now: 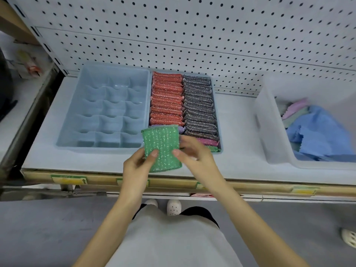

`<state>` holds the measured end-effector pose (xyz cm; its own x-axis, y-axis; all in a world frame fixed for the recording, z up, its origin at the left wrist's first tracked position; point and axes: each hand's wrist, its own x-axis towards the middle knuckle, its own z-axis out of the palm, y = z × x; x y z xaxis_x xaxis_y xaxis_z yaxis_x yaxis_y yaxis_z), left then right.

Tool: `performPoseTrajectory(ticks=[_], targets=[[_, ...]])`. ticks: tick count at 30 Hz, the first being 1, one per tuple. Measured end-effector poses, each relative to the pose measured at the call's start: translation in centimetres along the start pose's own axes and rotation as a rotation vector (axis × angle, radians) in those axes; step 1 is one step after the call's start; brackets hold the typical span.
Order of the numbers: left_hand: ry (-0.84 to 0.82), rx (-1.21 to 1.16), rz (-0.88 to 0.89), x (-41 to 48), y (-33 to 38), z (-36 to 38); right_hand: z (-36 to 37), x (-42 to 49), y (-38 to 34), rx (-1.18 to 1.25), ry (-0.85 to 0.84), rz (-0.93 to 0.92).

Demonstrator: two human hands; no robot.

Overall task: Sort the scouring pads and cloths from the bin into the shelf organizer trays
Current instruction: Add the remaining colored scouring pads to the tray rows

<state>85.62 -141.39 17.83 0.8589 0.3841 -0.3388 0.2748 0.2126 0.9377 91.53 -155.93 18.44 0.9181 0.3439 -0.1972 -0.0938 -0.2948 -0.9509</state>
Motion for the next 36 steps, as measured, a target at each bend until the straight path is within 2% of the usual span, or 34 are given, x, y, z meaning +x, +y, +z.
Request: performPoseTrajectory(ticks=[1,3,6,8,10,13,16,19,22,25,30,36], targets=[[-0.028,0.001,-0.006,0.0,0.0,0.2,0.8,0.0,-0.2,0.075,-0.038,0.006],[-0.028,0.053,0.002,0.3,0.0,0.1,1.2,0.4,-0.3,0.176,-0.006,-0.015],[0.093,0.393,0.203,1.4,-0.1,-1.8,-0.4,1.3,-0.1,0.186,0.079,-0.059],[0.098,0.700,0.367,2.3,-0.7,-3.7,-1.7,1.8,0.2,-0.019,0.084,-0.133],[-0.020,0.998,0.417,3.3,-1.5,-5.2,-1.9,2.2,0.4,-0.265,0.057,-0.224],[-0.148,1.320,0.459,4.1,-2.8,-5.9,-0.9,2.9,-0.1,-0.356,0.103,-0.287],[-0.147,1.307,0.463,4.2,-2.8,-5.9,0.0,3.5,-0.4,-0.423,0.150,-0.380],[-0.156,1.293,0.477,4.1,-2.8,-6.1,-0.2,3.6,0.7,-0.753,0.096,-0.608],[-0.152,1.265,0.486,4.2,-3.0,-6.2,-1.1,3.3,1.8,-0.996,0.065,-0.717],[-0.145,1.241,0.484,4.3,-3.1,-6.2,-1.0,2.9,1.5,-1.146,0.092,-0.703],[-0.166,1.213,0.474,4.1,-3.0,-6.1,1.7,4.1,0.9,-1.305,0.046,-0.605],[-0.224,1.147,0.569,3.6,-2.5,-6.2,1.7,2.5,2.0,-1.139,0.207,-0.602]])
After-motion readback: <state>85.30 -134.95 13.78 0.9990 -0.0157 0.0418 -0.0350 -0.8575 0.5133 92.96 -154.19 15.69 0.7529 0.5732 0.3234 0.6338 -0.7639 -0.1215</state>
